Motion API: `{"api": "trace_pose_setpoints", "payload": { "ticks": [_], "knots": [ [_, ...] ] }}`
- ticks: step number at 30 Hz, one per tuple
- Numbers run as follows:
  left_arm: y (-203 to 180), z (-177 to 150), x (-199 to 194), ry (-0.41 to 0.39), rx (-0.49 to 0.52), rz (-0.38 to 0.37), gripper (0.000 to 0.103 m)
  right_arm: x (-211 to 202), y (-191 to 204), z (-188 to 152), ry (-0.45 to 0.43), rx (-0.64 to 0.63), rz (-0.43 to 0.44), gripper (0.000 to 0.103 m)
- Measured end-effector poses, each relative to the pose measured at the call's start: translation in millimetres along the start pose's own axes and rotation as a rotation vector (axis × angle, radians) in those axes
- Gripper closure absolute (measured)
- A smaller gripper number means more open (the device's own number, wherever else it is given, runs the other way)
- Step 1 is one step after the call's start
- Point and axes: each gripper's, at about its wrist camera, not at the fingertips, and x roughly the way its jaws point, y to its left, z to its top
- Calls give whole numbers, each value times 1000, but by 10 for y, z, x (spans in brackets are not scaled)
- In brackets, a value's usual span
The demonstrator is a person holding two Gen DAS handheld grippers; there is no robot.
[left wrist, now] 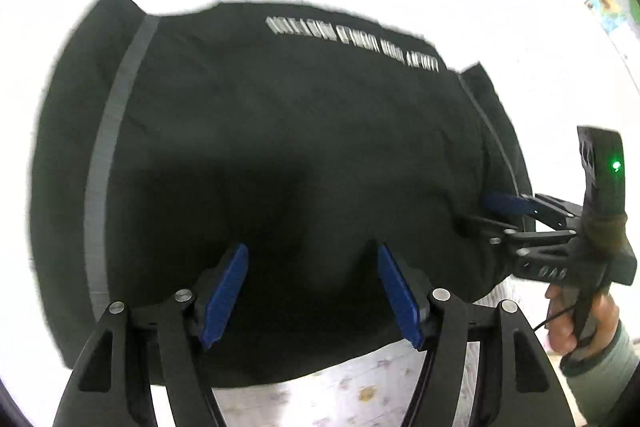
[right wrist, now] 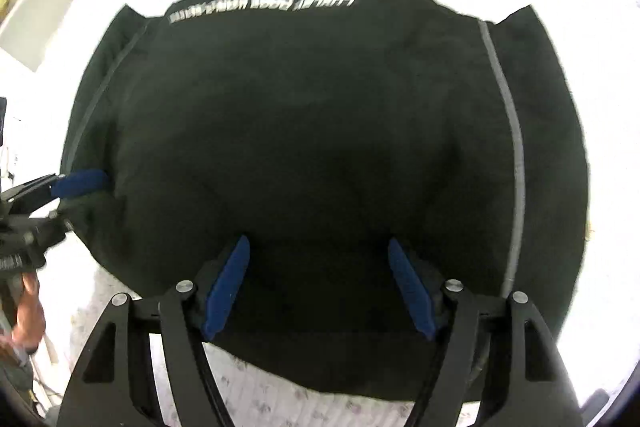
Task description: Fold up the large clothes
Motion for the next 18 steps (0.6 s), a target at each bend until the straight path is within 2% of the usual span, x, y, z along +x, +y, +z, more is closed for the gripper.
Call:
{"api": "trace_pose_setpoints", "payload": {
  "ticks": [1, 5, 7, 9, 10, 12, 13, 16, 17, 18],
  "knots": [
    [101, 9, -98, -15, -13, 6, 35, -116, -82, -18, -17, 19, 6, 28],
    [755, 157, -585, -110, -160, 138, 34, -482, -496, 32, -94, 124, 8, 27],
    [1033, 203, -726, -140, -205, 165, 34, -635, -871, 164, -136, 161, -23, 25],
    [1306, 246, -804, -149, -249, 167, 34, -727, -1060, 257, -160, 189, -57, 23],
    [1398, 269, -815, -150, -262, 149, 34, -786, -1180, 245, -166, 206, -69, 22],
    [1636, 339, -729, -127, -293, 64, 34, -775, -1387, 283, -165, 245, -62, 22],
    [1612, 351, -615, -109, -310, 27, 34, -748, -1455, 300, -163, 257, -50, 22],
    [1792, 275, -427, -61, -370, -105, 34, -652, -1652, 250, -146, 283, -5, 22],
    [1770, 312, -233, -38, -402, -147, 34, -576, -1685, 256, -137, 293, 21, 22],
    [1780, 293, -161, -24, -421, -166, 34, -463, -1686, 271, -126, 305, 50, 22]
  ]
}}
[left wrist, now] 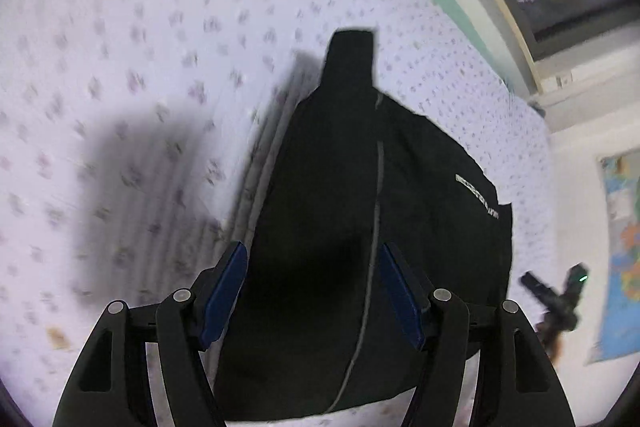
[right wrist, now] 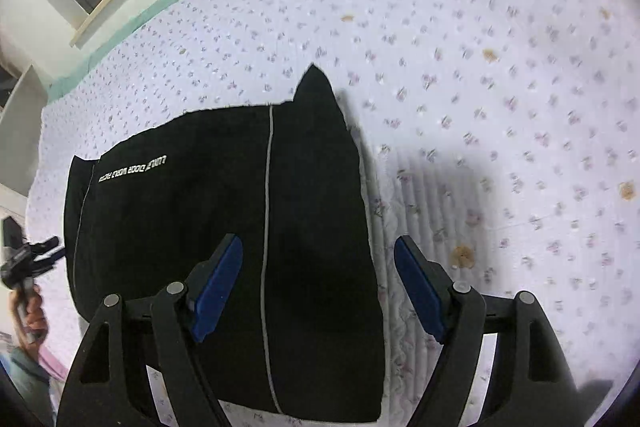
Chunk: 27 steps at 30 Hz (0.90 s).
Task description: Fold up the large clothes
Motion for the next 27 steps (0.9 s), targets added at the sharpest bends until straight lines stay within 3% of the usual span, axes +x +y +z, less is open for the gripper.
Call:
{"api": "trace_pose_setpoints", "payload": {
  "ticks": [7, 11, 17, 20, 23, 27],
  "knots": [
    [79, 11, 474, 90, -47, -83, 34, 551, -108, -36, 80, 82, 107, 22],
    [37, 57, 682, 113, -42, -81, 33, 813, -241, -44, 136, 150, 206, 22],
    [69, 87, 848, 129, -80, -125, 24, 1115, -341, -34, 181, 208, 328, 9],
    [79, 109, 933, 137, -94, -164, 21, 1219, -201, -31, 207, 160, 399, 8],
    [96, 122, 989, 154, -123, -244, 21, 1353, -30, -22, 236, 96, 389, 7],
    [44, 117, 1182, 171, -145, -312, 21, 1460, 34, 45, 224, 103, 429, 9]
  ]
}}
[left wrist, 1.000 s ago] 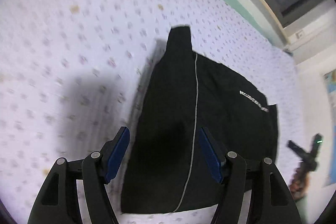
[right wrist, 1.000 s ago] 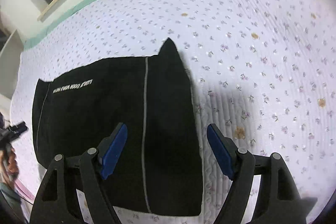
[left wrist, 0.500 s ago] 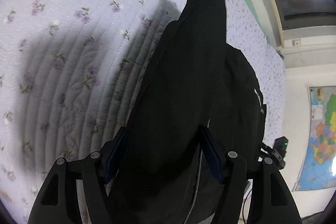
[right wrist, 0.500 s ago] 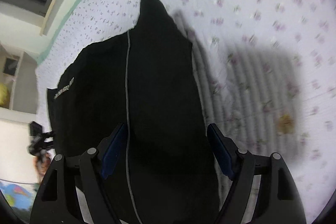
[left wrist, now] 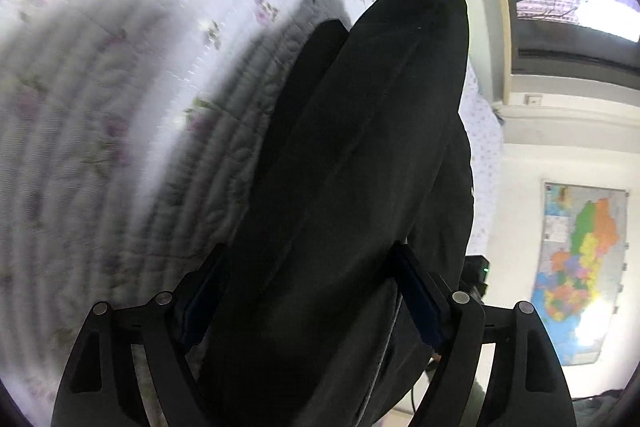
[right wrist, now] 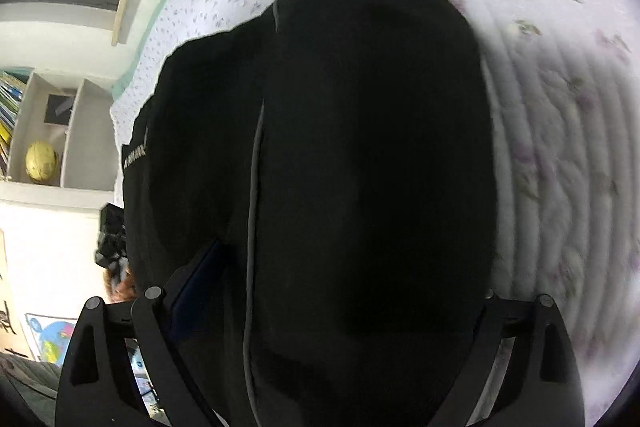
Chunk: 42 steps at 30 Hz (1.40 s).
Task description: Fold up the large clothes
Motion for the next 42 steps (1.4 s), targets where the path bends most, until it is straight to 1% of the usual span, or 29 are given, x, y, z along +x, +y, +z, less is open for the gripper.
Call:
{"api": "trace_pose_setpoints", "payload": {
  "ticks": [1, 2, 3, 4, 5, 6, 7, 8, 10, 11, 13, 16, 18, 19, 21, 23, 24, 26, 29, 32, 34, 36, 39, 42],
  "knots": [
    [-13, -9, 11, -8, -1, -1, 21, -11, 24, -11, -7, -10, 1, 14],
    [-47, -23, 22, -15, 8, 0, 24, -29, 64, -35, -13, -26, 5, 19],
    [-140, -65, 24, -27, 42, 8, 41, -45, 97, -62, -18, -38, 1, 30],
    [-221, -106, 10, -38, 74, 41, 47, -87, 154, -101, -29, -59, -6, 39],
    [-336, -179, -26, -57, 121, 73, 60, -132, 208, -136, -38, -76, -10, 45],
    [-406, -235, -68, -71, 139, 70, 67, -203, 300, -196, -53, -97, -10, 53],
    [-505, -323, -140, -89, 152, 40, 68, -249, 365, -240, -63, -109, -7, 57],
    [-612, -408, -207, -103, 168, 13, 71, -316, 457, -304, -80, -125, 4, 58],
    [-857, -607, -330, -126, 205, -28, 72, -488, 626, -446, -110, -158, 32, 60],
    [-948, -685, -371, -132, 219, -39, 73, -573, 733, -532, -124, -182, 43, 60],
    [-1257, -977, -509, -148, 276, -60, 73, -745, 979, -736, -144, -230, 47, 61],
    [-1578, -1384, -711, -171, 342, -73, 73, -1051, 1232, -1032, -176, -272, 44, 61],
    [-1669, -1615, -881, -182, 369, -91, 73, -1269, 1331, -1220, -199, -275, 58, 61],
    [-1708, -1750, -972, -187, 380, -98, 73, -1345, 1366, -1282, -207, -282, 58, 61],
    [-1767, -1915, -1065, -186, 387, -112, 73, -1435, 1423, -1382, -212, -288, 53, 61],
    [-1714, -2098, -1146, -176, 387, -112, 73, -1466, 1471, -1488, -204, -294, 34, 61],
    [-1572, -2133, -1265, -170, 387, -109, 73, -1451, 1483, -1528, -194, -294, 20, 61],
    [-1465, -2312, -1295, -153, 377, -104, 73, -1417, 1446, -1552, -177, -290, -1, 61],
    [-1229, -2461, -1257, -125, 339, -102, 73, -1346, 1403, -1630, -149, -272, -30, 61],
    [-958, -2509, -1114, -99, 287, -98, 73, -1326, 1345, -1737, -122, -254, -55, 61],
    [-835, -2572, -1049, -92, 272, -86, 73, -1220, 1287, -1750, -101, -250, -75, 61],
    [-654, -2590, -960, -90, 260, -74, 73, -1032, 1340, -1710, -89, -253, -96, 61],
    [-378, -2574, -900, -110, 244, -68, 73, -896, 1219, -1634, -97, -269, -113, 61],
    [-107, -2518, -900, -141, 221, -86, 73, -870, 1065, -1558, -123, -266, -113, 60]
  ]
}}
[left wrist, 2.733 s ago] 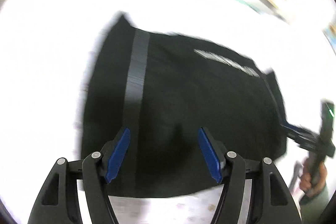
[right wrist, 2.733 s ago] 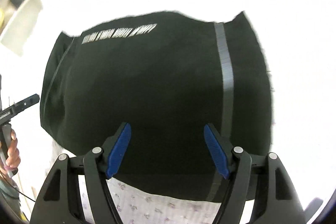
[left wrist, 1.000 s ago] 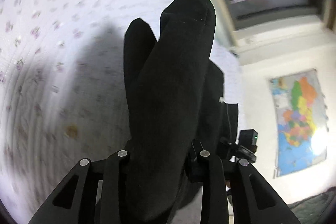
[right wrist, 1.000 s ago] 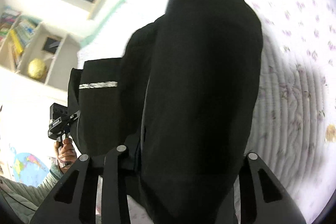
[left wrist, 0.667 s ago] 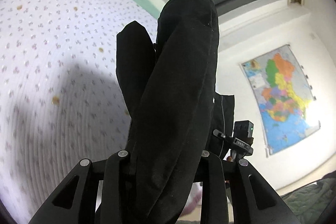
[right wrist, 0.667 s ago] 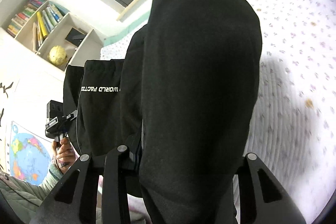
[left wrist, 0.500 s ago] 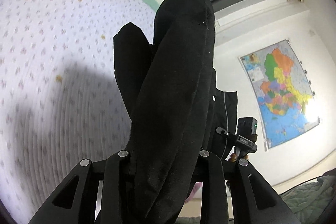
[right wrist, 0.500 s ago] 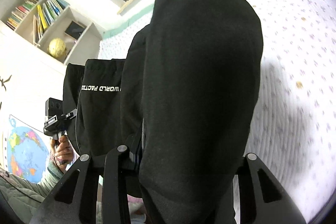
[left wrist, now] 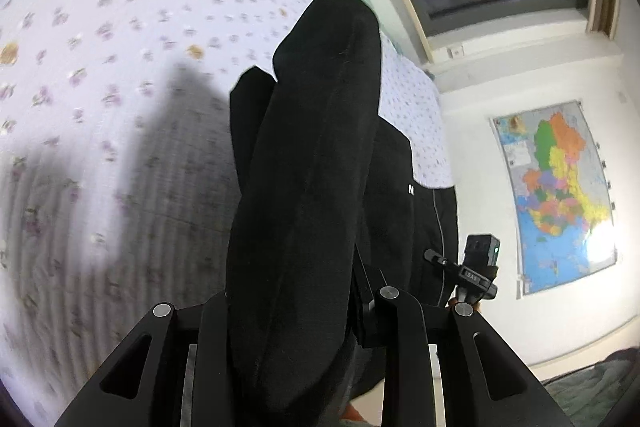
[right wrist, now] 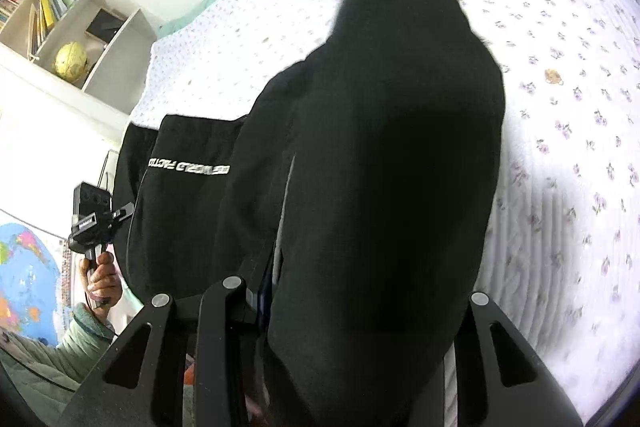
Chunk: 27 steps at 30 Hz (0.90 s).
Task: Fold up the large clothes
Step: 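Lower the folded bundle onto the quilt and release both grippers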
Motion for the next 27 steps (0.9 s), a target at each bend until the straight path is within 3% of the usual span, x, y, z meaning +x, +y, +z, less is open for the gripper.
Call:
{"api": "trace_pose_setpoints", "payload": {
  "ticks": [5, 9, 12, 15, 17, 19, 21, 24, 27],
  "knots": [
    [479, -35, 113, -29, -17, 9, 72, 217, -343, -97, -5, 1, -34, 52],
    [853, -113, 199, -59, -78, -89, 66, 411, -683, -206, -45, 79, 58, 37],
    [889, -182, 149, -98, -48, -122, 65, 411, -855, -288, -109, 134, 133, 37],
    [753, -297, -74, -166, 22, -42, 62, 230, -851, -414, -149, 139, 78, 36],
    [566, -432, -333, -227, 87, 62, 62, 35, -708, -506, -186, 118, -31, 27],
    [356, -536, -576, -285, 142, 144, 62, -252, -514, -646, -234, 61, -158, 26],
    [2, -675, -781, -343, 237, 211, 58, -507, -301, -756, -295, -7, -222, 26],
    [-537, -819, -729, -350, 363, 285, 49, -649, 177, -775, -346, -86, -223, 23],
    [-999, -928, -382, -332, 461, 382, 49, -464, 699, -739, -347, -176, -314, 18]
  ]
}}
